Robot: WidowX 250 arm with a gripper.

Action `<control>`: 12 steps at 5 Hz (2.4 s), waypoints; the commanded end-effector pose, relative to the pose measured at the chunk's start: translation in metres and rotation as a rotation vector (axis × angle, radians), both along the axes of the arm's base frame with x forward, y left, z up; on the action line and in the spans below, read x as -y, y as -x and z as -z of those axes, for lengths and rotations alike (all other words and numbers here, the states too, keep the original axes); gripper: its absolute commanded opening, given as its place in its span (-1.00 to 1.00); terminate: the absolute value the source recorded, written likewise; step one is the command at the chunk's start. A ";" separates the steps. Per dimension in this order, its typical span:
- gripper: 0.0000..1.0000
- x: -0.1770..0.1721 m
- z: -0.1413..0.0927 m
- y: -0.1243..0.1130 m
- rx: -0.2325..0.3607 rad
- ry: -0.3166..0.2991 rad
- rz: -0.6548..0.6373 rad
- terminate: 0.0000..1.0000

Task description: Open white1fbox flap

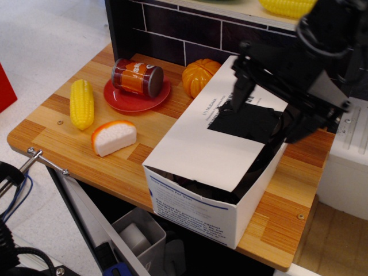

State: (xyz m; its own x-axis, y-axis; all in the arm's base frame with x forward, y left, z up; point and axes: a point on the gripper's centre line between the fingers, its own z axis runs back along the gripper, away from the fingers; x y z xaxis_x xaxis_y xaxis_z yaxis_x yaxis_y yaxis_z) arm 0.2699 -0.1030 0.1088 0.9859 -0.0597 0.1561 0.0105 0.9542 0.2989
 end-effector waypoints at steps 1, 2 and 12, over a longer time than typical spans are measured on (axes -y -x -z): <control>1.00 0.000 -0.002 -0.006 0.035 0.011 0.006 -1.00; 1.00 -0.005 0.006 -0.006 0.000 -0.058 0.024 -1.00; 1.00 -0.092 -0.060 -0.009 -0.096 -0.314 0.215 -1.00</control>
State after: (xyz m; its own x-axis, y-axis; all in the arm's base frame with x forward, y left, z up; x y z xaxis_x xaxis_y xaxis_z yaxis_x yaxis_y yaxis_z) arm 0.2784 -0.0077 0.1561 0.9510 -0.3060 -0.0439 0.2771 0.7808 0.5599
